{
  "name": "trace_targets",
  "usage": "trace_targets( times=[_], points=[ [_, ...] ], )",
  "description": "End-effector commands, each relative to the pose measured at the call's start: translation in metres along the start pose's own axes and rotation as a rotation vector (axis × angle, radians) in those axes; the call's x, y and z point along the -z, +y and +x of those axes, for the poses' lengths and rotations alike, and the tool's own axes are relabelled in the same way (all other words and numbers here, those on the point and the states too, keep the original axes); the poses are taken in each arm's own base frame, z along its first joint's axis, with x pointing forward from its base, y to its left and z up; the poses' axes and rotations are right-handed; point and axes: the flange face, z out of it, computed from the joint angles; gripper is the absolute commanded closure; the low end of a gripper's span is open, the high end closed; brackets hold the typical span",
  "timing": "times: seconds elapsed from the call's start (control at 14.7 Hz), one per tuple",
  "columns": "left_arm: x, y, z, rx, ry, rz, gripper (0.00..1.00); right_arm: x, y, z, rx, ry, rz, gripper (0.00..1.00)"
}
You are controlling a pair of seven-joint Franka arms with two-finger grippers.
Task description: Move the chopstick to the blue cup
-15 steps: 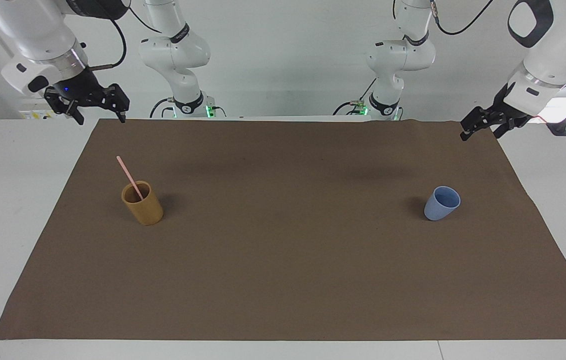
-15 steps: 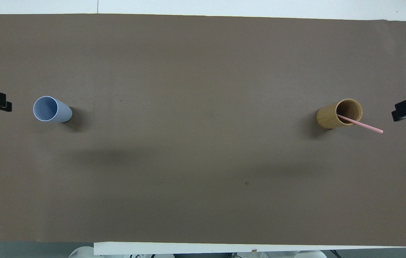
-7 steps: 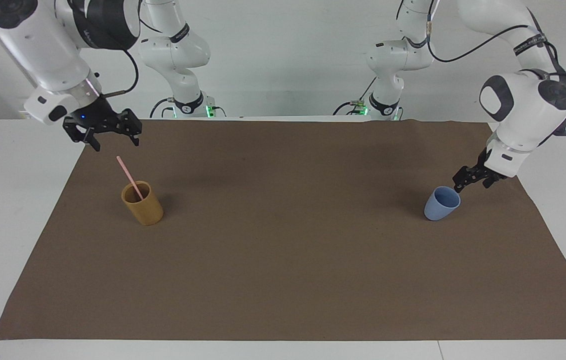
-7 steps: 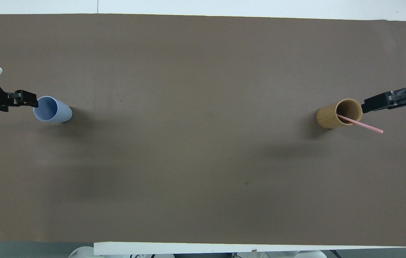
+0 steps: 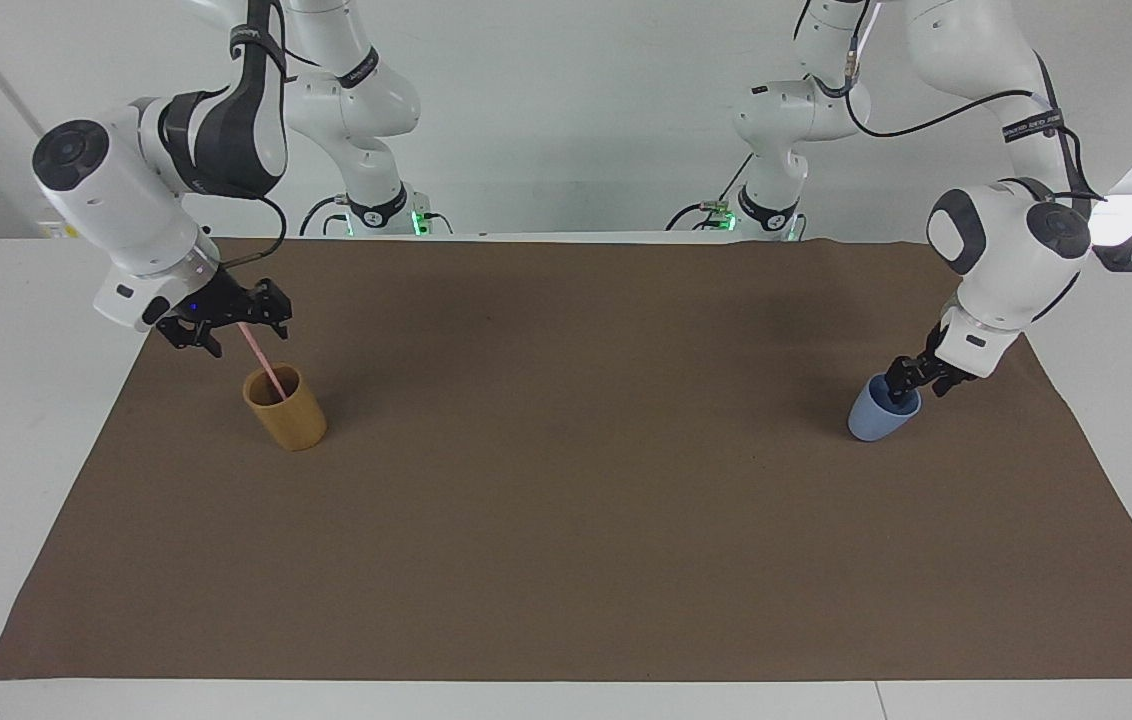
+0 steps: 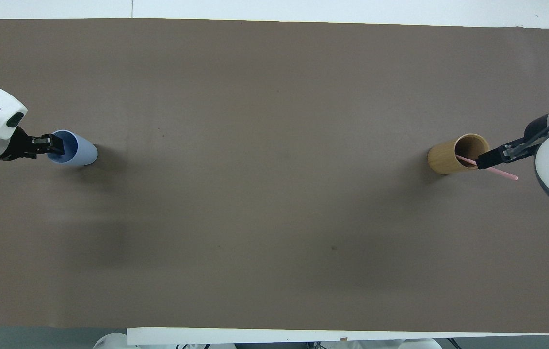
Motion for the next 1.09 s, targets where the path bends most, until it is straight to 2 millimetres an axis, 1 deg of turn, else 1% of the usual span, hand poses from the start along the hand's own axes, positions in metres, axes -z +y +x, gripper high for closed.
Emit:
trace_targets(
  times=[0.0, 0.07, 0.14, 0.2, 0.27, 0.34, 0.41, 0.48, 0.54, 0.61, 0.75, 0.82, 0.88, 0.95, 1.02],
  points=[
    [0.002, 0.006, -0.005, 0.009, -0.001, 0.01, 1.0, -0.016, -0.002, -0.01, 0.044, -0.014, 0.018, 0.26],
    [0.003, 0.017, -0.006, -0.012, -0.015, 0.006, 1.0, -0.019, 0.004, -0.013, 0.064, -0.019, 0.021, 0.33],
    [0.012, 0.041, -0.004, -0.028, -0.052, -0.027, 1.0, -0.022, 0.012, -0.017, 0.073, -0.023, 0.025, 0.38],
    [0.026, 0.083, 0.004, -0.016, -0.09, -0.131, 1.0, -0.025, 0.013, -0.018, 0.077, -0.027, 0.027, 0.47],
    [0.039, 0.128, 0.004, -0.04, -0.112, -0.182, 1.0, -0.025, 0.013, -0.019, 0.082, -0.034, 0.018, 0.57],
    [0.048, 0.174, -0.006, -0.02, -0.124, -0.167, 1.0, -0.025, 0.012, -0.017, 0.092, -0.042, 0.004, 0.65],
    [0.048, 0.219, -0.024, 0.023, -0.133, -0.148, 1.0, -0.025, 0.011, -0.017, 0.096, -0.046, -0.003, 0.75],
    [0.046, 0.266, -0.047, 0.049, -0.113, -0.146, 1.0, -0.024, 0.011, -0.017, 0.093, -0.044, -0.004, 0.86],
    [0.046, 0.294, -0.063, 0.095, -0.088, -0.154, 1.0, -0.024, 0.011, -0.016, 0.093, -0.045, -0.005, 0.93],
    [0.046, 0.311, -0.075, 0.117, -0.094, -0.151, 1.0, -0.024, 0.011, -0.016, 0.093, -0.046, -0.005, 1.0],
    [0.037, 0.355, -0.107, 0.114, -0.097, -0.148, 1.0, -0.023, 0.012, -0.017, 0.097, -0.051, -0.015, 1.0],
    [0.037, 0.367, -0.111, 0.159, -0.076, -0.164, 1.0, -0.02, 0.014, -0.015, 0.105, -0.057, -0.034, 1.0],
    [0.032, 0.377, -0.115, 0.183, -0.072, -0.167, 1.0, -0.011, 0.016, -0.012, 0.11, -0.057, -0.052, 1.0],
    [0.021, 0.385, -0.118, 0.183, -0.078, -0.158, 1.0, 0.004, 0.017, -0.009, 0.11, -0.061, -0.053, 1.0],
    [0.016, 0.39, -0.12, 0.178, -0.071, -0.163, 1.0, 0.025, 0.017, -0.005, 0.109, -0.075, -0.05, 1.0]
  ],
)
